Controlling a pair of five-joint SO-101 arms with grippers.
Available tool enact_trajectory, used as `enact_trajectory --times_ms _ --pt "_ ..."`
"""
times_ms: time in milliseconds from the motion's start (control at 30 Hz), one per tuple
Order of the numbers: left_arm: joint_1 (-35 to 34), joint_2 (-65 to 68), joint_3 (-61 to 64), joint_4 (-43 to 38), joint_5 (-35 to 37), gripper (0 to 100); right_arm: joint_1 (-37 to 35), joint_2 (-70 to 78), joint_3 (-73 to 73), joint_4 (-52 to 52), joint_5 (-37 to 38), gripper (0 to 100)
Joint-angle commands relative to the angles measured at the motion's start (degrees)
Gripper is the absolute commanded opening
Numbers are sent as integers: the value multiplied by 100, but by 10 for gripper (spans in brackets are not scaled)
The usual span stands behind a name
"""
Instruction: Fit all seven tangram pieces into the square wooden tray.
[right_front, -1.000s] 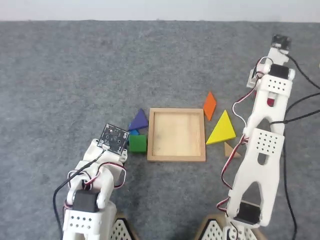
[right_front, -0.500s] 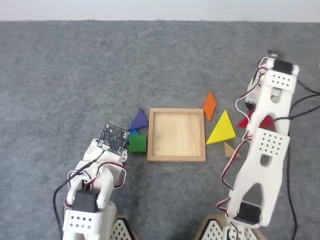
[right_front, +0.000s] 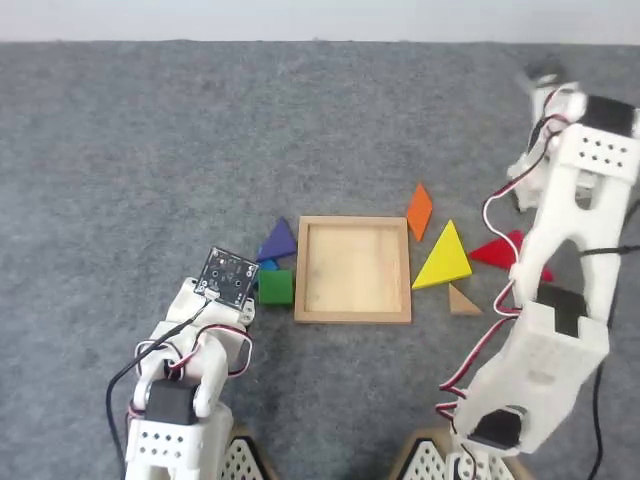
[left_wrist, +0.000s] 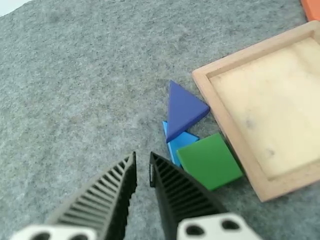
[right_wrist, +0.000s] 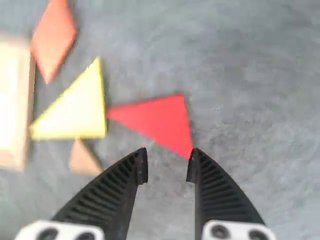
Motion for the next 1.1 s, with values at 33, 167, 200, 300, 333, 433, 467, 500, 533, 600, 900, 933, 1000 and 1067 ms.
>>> enact_trajectory --times_ms 33,167,200,300,333,433,467,500,533,600,900,933,1000,1067 --pt "-18 -79 -48 35 44 51 -75 -444 1099 -365 2822 143" --pt "-18 -79 -48 35 44 51 31 -418 1837 -1068 3464 258" --pt "-18 -79 -48 35 44 51 48 -409 2040 -1288 3552 295" --pt "-18 -79 -48 35 44 51 110 -462 2593 -1727 4105 370" --pt "-18 -79 -48 35 44 51 127 -462 2690 -1815 4316 377" --pt "-18 -79 -48 35 44 51 154 -409 2769 -1895 4800 377" --pt "-18 -79 -48 35 44 51 154 -400 2769 -1895 4914 377" --pt "-18 -79 -48 35 44 51 154 -400 2778 -1895 5011 377" --pt "-18 -79 -48 35 44 51 154 -400 2796 -1895 5108 376" --pt "-18 -79 -48 35 44 51 207 -391 2875 -2070 5310 376" --pt "-18 -79 -48 35 44 51 391 435 2980 -2853 5705 376" --pt "-18 -79 -48 35 44 51 391 505 2980 -2905 5749 376" --pt "-18 -79 -48 35 44 51 374 646 2980 -3055 5749 376" --pt "-18 -79 -48 35 44 51 347 743 2980 -3160 5741 374"
